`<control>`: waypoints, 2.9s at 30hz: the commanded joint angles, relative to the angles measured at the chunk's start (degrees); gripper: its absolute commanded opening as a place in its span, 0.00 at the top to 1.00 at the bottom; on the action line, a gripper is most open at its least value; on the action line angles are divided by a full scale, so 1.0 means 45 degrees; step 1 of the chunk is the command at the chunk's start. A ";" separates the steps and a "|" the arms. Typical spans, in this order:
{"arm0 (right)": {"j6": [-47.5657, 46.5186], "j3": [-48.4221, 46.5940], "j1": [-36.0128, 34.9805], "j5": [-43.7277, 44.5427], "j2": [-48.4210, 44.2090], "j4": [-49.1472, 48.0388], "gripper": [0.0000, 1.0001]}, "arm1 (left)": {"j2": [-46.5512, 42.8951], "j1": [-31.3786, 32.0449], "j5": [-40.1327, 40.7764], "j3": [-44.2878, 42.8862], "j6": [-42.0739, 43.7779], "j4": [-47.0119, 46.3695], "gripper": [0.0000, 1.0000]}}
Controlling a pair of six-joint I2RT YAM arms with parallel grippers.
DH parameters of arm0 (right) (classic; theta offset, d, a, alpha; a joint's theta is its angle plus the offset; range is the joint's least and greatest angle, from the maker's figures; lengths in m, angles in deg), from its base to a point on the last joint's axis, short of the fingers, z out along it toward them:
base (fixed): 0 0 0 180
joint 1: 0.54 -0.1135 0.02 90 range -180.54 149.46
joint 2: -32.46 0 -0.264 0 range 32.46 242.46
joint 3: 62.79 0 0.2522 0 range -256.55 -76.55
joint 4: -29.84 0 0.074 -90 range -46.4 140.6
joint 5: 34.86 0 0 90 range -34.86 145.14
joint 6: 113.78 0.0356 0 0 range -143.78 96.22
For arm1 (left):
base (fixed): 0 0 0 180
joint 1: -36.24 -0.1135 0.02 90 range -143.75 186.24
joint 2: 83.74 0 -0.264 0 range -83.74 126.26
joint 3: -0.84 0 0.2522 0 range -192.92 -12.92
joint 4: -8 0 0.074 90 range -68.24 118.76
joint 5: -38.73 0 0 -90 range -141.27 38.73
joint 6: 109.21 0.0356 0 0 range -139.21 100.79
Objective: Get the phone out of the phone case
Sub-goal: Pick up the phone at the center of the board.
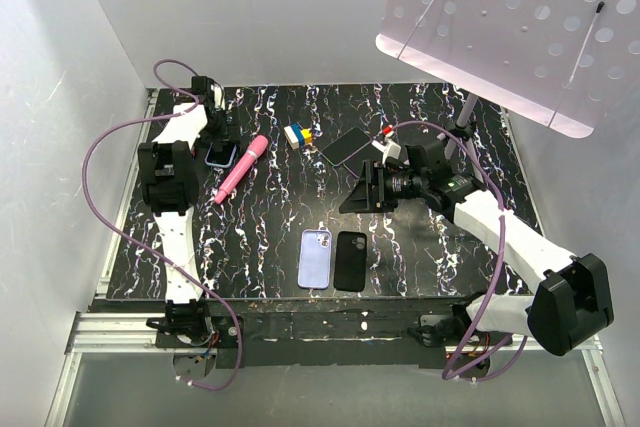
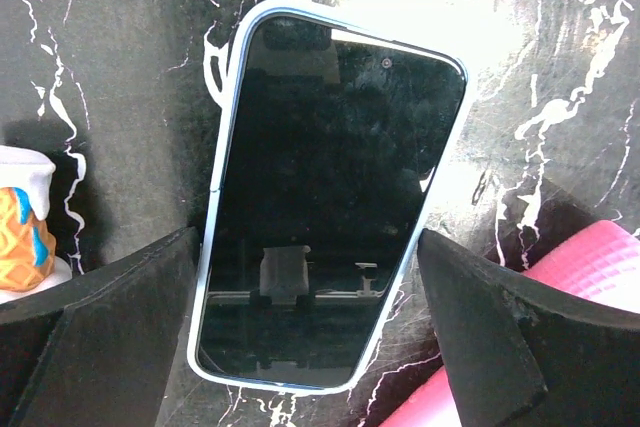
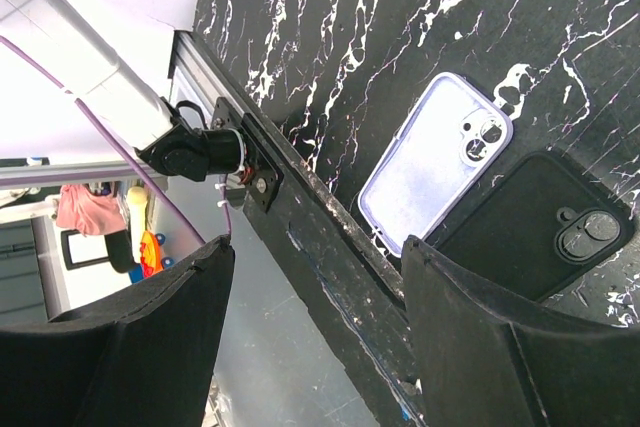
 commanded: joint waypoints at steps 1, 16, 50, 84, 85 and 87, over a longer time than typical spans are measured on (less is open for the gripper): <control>0.0087 0.0179 0.0055 -0.0115 -0.0392 -0.0447 0.26 | 0.0614 0.0442 0.1019 -0.0194 0.0155 0.0375 0.12; 0.0555 0.0315 0.0055 -0.0038 -0.0567 -0.0388 0.27 | -0.2018 0.0582 0.5372 -0.0176 -0.1756 0.1156 1.00; 0.3111 -0.1521 -0.5180 0.9626 0.0702 0.0430 0.34 | -1.6143 0.7280 -0.2750 1.5177 -1.6699 -0.7164 1.00; 0.6157 0.2658 -0.0531 -0.1012 -0.3908 -0.9892 0.99 | -1.7808 0.6539 -0.6182 1.5605 -1.4626 -1.2855 0.02; 0.6490 0.2756 -0.0531 -0.1091 -0.3869 -1.0577 0.99 | -1.7455 0.6539 -0.6651 1.5703 -1.5191 -1.3911 0.02; 0.6941 0.2757 -0.0551 -0.1092 -0.3772 -1.1226 0.99 | -1.6810 0.6559 -0.7103 1.5840 -1.6090 -1.5340 0.03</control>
